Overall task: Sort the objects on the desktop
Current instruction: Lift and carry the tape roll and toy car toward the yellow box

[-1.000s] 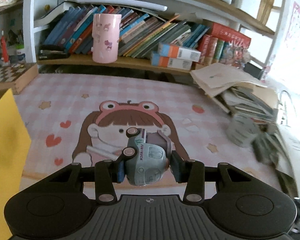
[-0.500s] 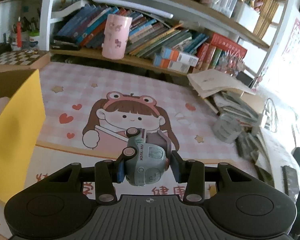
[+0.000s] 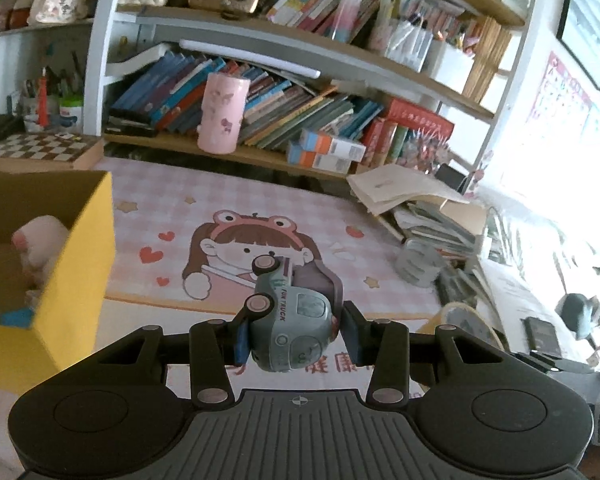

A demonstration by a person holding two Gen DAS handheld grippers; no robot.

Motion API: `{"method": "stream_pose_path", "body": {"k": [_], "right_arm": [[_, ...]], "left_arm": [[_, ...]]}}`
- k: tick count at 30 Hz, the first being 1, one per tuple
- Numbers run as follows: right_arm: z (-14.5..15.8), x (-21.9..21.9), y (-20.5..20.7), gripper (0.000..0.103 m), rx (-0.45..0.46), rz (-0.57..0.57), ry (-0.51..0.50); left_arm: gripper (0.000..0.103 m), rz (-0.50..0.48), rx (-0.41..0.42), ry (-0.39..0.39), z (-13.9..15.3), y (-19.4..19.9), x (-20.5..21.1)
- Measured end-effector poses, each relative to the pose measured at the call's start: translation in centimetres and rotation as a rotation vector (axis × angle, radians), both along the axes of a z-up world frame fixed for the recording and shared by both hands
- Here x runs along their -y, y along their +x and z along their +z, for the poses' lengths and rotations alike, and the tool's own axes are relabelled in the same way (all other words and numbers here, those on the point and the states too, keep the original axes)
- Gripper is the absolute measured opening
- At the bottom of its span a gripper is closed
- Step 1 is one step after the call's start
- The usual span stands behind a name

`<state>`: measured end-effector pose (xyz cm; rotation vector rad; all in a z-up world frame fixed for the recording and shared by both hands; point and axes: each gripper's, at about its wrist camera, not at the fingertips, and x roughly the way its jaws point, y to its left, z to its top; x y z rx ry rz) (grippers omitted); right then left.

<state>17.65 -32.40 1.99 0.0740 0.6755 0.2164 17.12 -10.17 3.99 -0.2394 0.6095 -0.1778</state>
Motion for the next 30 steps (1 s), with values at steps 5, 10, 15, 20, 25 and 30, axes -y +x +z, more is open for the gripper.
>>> {"method": "stream_pose_path", "body": {"k": [5, 10, 15, 20, 25, 30], "right_arm": [[2.0, -3.0, -2.5, 0.080, 0.038, 0.018, 0.022], [2.7, -6.2, -4.9, 0.080, 0.061, 0.030, 0.009], [2.9, -9.2, -7.2, 0.080, 0.067, 0.030, -0.008], [3.0, -12.2, -9.9, 0.080, 0.063, 0.047, -0.033], [2.6, -15.3, -12.3, 0.080, 0.032, 0.073, -0.039], [1.4, -18.0, -14.5, 0.080, -0.014, 0.116, -0.060]], "left_arm": [[0.043, -0.006, 0.019, -0.014, 0.8, -2.6, -2.6], [0.043, -0.012, 0.017, -0.023, 0.7, -5.3, -5.3], [0.043, -0.021, 0.014, -0.034, 0.5, -7.8, -8.1], [0.043, -0.006, 0.029, -0.009, 0.3, -10.6, -10.9], [0.043, 0.029, 0.005, -0.028, -0.6, -13.5, -13.7], [0.043, 0.061, -0.028, -0.039, -1.3, -15.9, -16.2]]}}
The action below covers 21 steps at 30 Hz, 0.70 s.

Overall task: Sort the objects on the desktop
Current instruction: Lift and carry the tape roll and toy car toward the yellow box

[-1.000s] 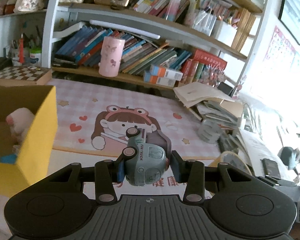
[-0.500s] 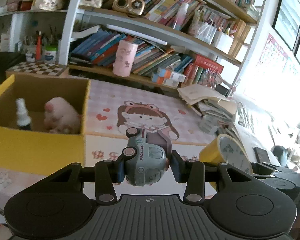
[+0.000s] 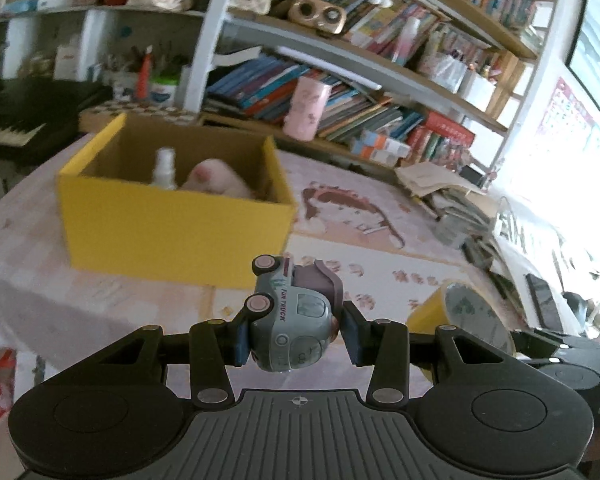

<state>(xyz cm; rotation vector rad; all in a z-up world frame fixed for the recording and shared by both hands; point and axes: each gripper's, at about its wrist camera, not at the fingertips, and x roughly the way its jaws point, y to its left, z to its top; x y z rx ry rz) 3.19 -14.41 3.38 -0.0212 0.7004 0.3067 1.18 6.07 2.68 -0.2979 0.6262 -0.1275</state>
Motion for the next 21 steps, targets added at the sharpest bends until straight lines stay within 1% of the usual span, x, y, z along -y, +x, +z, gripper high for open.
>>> {"method": "stream_pose_path", "body": {"k": [3, 7, 14, 21], "right_arm": [[-0.1, -1.1, -0.8, 0.080, -0.011, 0.008, 0.009], [-0.3, -2.5, -1.6, 0.080, -0.023, 0.044, 0.021], [-0.5, -4.8, -2.5, 0.080, -0.039, 0.121, 0.026], [-0.4, -6.0, -3.1, 0.080, -0.030, 0.151, 0.026]], "left_arm": [[0.043, 0.021, -0.018, -0.006, -0.3, -1.0, -1.4], [0.043, 0.052, -0.051, -0.045, -0.8, -2.1, -2.9], [0.043, 0.073, -0.045, -0.022, -0.7, -3.9, -3.9], [0.043, 0.084, -0.042, -0.014, -0.6, -4.9, -4.7]]}}
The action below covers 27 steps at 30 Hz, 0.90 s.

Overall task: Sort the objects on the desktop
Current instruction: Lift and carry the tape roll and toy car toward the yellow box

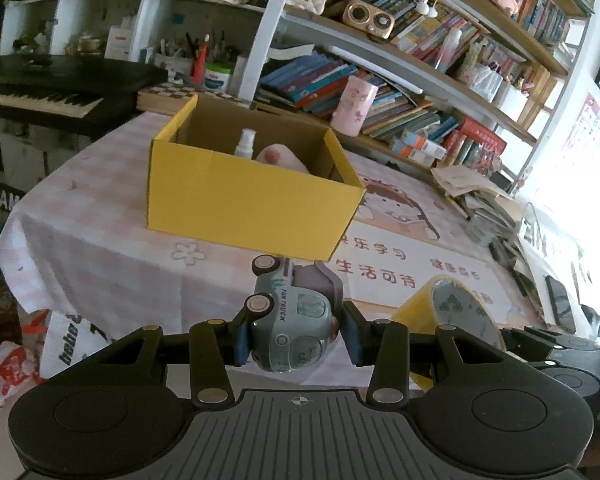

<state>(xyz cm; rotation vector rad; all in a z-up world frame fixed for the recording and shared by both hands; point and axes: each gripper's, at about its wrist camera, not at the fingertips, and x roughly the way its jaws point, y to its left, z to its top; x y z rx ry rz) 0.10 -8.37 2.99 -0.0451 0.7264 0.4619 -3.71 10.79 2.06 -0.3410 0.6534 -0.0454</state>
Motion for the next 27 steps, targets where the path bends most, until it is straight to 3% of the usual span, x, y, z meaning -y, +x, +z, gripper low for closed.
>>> {"method": "stream_pose_path", "body": {"k": [8, 27], "right_arm": [[0.1, -1.0, -0.1, 0.080, 0.001, 0.007, -0.002], [0.7, -4.0, 1.2, 0.080, 0.033, 0.090, -0.015]], "left_arm": [[0.043, -0.011, -0.003, 0.001, -0.1, -0.2, -0.6], [0.043, 0.068, 0.014, -0.014, 0.2, -0.2, -3.3]]}}
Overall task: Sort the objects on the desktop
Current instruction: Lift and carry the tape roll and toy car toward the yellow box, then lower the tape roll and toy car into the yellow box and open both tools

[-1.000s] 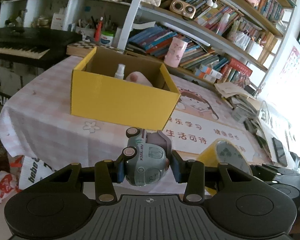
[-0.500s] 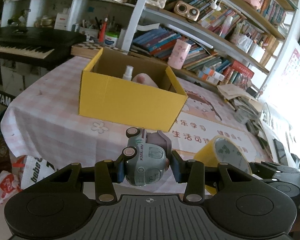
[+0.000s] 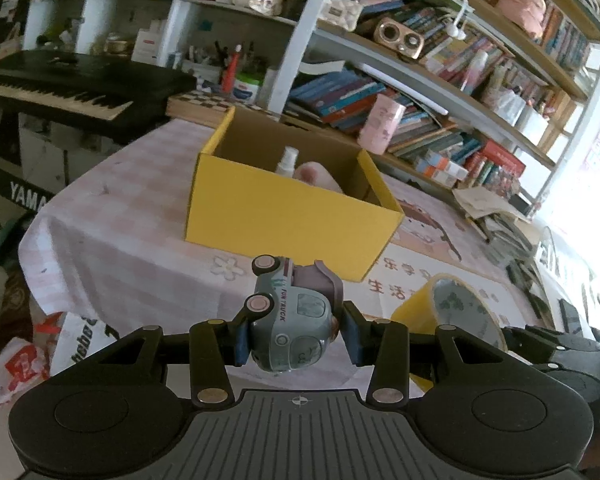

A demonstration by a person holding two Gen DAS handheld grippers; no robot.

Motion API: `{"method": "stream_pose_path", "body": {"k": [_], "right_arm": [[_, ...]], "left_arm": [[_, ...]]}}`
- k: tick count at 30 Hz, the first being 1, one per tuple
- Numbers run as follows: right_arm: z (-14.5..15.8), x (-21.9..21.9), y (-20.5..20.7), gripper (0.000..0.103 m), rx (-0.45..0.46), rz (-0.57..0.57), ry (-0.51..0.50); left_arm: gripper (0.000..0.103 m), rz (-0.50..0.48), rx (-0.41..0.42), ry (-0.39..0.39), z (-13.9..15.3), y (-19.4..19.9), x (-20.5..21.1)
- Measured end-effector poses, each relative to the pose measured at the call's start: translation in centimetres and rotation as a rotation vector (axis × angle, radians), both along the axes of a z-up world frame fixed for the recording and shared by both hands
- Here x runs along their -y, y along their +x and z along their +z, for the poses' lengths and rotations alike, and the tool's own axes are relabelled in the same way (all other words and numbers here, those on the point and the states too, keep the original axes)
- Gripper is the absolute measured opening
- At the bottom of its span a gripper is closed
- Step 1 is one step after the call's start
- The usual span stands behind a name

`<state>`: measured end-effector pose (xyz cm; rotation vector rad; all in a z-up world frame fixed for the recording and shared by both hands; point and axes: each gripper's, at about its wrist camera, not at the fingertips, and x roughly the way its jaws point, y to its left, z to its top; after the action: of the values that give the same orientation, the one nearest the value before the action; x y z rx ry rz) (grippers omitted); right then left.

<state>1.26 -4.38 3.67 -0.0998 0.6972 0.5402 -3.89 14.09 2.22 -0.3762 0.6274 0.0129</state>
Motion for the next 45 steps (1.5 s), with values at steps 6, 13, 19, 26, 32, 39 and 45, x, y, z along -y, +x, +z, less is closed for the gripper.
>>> {"method": "stream_pose_path", "body": {"k": [6, 13, 19, 26, 32, 39, 45], "right_arm": [[-0.1, -0.3, 1.0, 0.080, -0.007, 0.015, -0.004], [0.0, -0.9, 3.5, 0.080, -0.002, 0.048, 0.002], [1.3, -1.6, 6.7, 0.080, 0.090, 0.073, 0.019], [3.2, -1.8, 11.6, 0.080, 0.177, 0.095, 0.041], [4.1, -1.7, 16.3, 0.080, 0.209, 0.097, 0.036], [3.3, -1.9, 20.7, 0.080, 0.191, 0.102, 0.017], [2.1, -3.3, 23.4, 0.080, 0.186, 0.155, -0.028]], "left_arm": [[0.043, -0.014, -0.011, -0.005, -0.2, 0.9, 0.2], [0.043, 0.033, -0.006, 0.007, -0.1, 2.2, -0.4], [0.043, 0.085, 0.020, -0.009, 0.6, 4.9, -1.4], [0.043, 0.125, 0.110, 0.021, 2.3, 9.4, -2.0], [0.043, 0.181, 0.139, 0.054, 3.0, 12.8, -2.6], [0.043, 0.190, 0.089, 0.121, 2.2, 16.5, -2.8], [0.043, 0.144, 0.026, 0.231, 1.0, 19.9, -2.5]]}}
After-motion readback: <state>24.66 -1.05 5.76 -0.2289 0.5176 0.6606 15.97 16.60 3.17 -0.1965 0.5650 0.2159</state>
